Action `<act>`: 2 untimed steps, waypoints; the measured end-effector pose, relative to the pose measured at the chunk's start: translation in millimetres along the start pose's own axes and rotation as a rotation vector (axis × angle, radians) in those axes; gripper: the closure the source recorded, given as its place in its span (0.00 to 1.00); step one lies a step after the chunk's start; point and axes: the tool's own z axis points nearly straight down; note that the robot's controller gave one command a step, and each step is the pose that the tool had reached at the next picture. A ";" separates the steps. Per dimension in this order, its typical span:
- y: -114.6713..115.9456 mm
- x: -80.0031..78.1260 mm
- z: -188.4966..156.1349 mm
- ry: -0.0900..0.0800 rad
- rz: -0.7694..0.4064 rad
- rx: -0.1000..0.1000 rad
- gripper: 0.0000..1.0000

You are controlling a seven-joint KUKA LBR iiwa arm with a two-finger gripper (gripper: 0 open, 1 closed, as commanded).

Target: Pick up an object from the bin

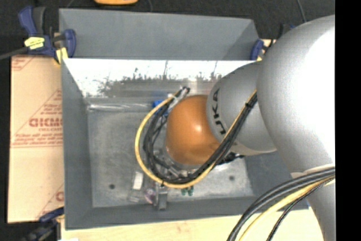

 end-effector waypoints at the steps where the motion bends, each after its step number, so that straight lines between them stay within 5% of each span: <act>1: 0.7 0.6 -1.2 -0.012 -0.621 -0.001 0.00; 2: 0.5 6.0 1.6 0.008 -0.616 -0.004 1.00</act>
Offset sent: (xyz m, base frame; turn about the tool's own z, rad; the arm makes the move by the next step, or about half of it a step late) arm -0.0070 -0.0002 -0.0022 -0.6219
